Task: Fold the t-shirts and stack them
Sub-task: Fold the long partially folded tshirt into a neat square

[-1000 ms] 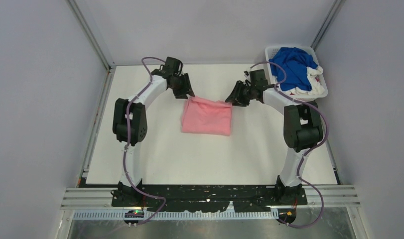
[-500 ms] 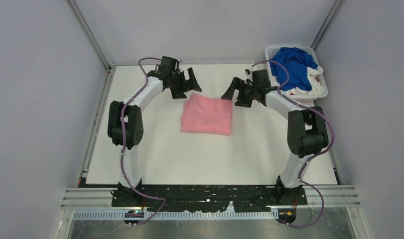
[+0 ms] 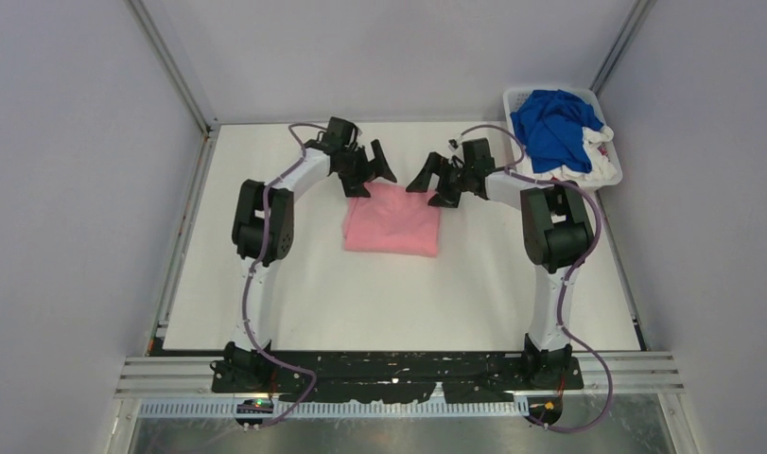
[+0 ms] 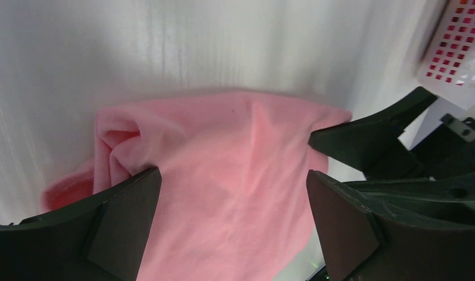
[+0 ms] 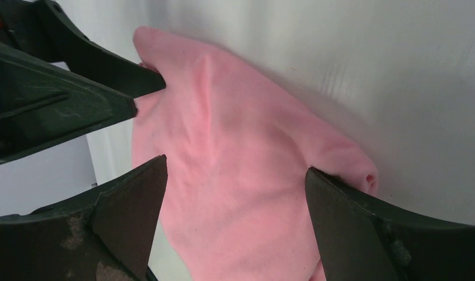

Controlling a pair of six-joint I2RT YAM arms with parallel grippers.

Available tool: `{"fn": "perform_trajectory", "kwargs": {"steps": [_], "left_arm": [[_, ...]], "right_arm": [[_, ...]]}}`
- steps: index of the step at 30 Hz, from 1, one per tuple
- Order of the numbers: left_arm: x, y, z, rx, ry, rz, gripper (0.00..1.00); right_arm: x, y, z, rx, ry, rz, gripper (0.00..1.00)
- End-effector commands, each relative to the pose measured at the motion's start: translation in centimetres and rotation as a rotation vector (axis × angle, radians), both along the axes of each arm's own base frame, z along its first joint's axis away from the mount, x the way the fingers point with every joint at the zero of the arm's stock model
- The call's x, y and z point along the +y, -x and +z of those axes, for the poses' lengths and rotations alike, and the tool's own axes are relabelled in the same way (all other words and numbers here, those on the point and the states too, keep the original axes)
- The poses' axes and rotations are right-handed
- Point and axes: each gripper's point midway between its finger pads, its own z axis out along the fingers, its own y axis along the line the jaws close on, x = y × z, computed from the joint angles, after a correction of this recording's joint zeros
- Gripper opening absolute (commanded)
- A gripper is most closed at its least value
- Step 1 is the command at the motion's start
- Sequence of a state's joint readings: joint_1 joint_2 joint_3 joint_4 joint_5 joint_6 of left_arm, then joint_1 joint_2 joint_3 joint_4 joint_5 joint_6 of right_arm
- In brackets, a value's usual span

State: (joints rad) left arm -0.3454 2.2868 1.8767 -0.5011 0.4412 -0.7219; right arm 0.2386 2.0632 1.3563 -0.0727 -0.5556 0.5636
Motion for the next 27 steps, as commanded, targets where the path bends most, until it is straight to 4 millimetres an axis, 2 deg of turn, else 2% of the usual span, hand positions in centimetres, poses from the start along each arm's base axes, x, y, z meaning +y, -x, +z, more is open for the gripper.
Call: {"fn": "perform_trajectory", "kwargs": {"steps": [1,5,9,11,12,15,17,20,21,22,23,25,27], "left_arm": [[0.2,0.3,0.2,0.040,-0.033,0.034,1.00],[1.8,2.3,-1.7,0.096,-0.117,0.057,1.00],[2.9,5.2,-2.2,0.126,-0.152,0.048,1.00],[3.2,6.9,-2.4,0.123,-0.165,0.040,1.00],[3.4,7.8,-2.5,0.121,-0.170,0.038,1.00],[3.7,9.8,-2.1,0.105,-0.166,0.027,1.00],[3.6,10.2,-1.1,0.070,-0.161,0.021,1.00],[3.4,10.1,1.2,0.006,-0.160,0.013,1.00],[3.6,10.1,2.0,-0.015,-0.169,0.019,1.00],[3.8,10.1,2.7,-0.036,-0.180,0.029,1.00],[4.2,10.3,3.3,-0.051,-0.192,0.036,1.00],[5.2,11.1,3.4,-0.062,-0.228,0.066,1.00],[6.0,12.1,3.0,-0.050,-0.248,0.089,1.00]], "right_arm": [[-0.4,-1.5,-0.5,0.005,-0.010,-0.051,0.95],[-1.0,-0.5,-0.8,0.014,0.009,-0.056,0.96],[-1.4,1.3,-0.6,0.019,0.021,-0.051,0.95],[-1.8,3.3,-1.5,0.048,0.030,-0.049,0.95],[-1.7,3.6,-0.8,0.031,0.026,-0.045,0.95],[-1.7,6.1,-1.5,0.048,0.037,-0.032,0.95],[-1.7,6.6,-0.4,0.019,0.037,-0.024,0.95],[-1.7,6.2,1.7,-0.027,0.046,-0.022,0.95],[-1.8,5.8,3.3,-0.067,0.045,-0.023,0.95],[-1.9,5.8,4.0,-0.076,0.047,-0.024,0.95],[-1.9,5.7,5.8,-0.116,0.042,-0.030,0.95],[-2.3,6.0,7.9,-0.171,0.043,-0.046,0.95],[-3.0,6.6,9.2,-0.209,0.054,-0.072,0.95]]}}
